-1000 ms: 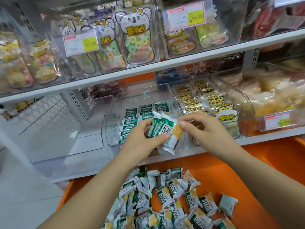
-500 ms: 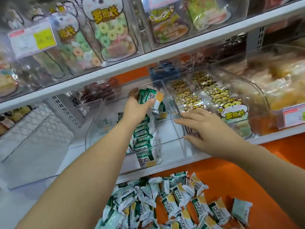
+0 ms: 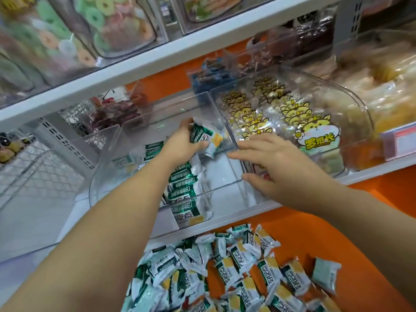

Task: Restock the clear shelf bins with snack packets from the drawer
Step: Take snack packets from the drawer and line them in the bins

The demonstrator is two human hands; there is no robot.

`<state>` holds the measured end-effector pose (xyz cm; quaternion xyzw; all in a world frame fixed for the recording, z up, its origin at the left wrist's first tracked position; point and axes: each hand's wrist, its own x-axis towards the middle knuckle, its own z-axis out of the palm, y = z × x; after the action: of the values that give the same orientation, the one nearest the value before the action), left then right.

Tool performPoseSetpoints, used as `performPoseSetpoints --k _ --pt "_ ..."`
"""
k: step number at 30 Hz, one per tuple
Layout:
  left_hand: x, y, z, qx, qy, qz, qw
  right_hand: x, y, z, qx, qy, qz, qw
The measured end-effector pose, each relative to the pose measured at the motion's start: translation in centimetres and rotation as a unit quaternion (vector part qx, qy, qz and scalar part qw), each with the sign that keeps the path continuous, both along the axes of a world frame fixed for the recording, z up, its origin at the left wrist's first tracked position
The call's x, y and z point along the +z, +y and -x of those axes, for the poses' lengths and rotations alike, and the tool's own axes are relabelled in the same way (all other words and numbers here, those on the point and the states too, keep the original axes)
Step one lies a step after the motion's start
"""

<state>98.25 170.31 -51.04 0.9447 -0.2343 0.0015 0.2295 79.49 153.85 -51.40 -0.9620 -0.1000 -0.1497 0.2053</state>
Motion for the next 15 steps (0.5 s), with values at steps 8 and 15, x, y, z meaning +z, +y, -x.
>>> performPoseSetpoints --k 8,15 --pt "-1.8 -2.0 -1.1 -0.054 -0.060 -0.205 0.975 -0.3 0.0 0.0 0.011 -0.002 -0.001 1.000" --pt "-1.9 -2.2 -1.1 0.006 -0.132 -0.300 0.945 -0.4 0.1 -0.2 0.011 -0.008 -0.010 1.000"
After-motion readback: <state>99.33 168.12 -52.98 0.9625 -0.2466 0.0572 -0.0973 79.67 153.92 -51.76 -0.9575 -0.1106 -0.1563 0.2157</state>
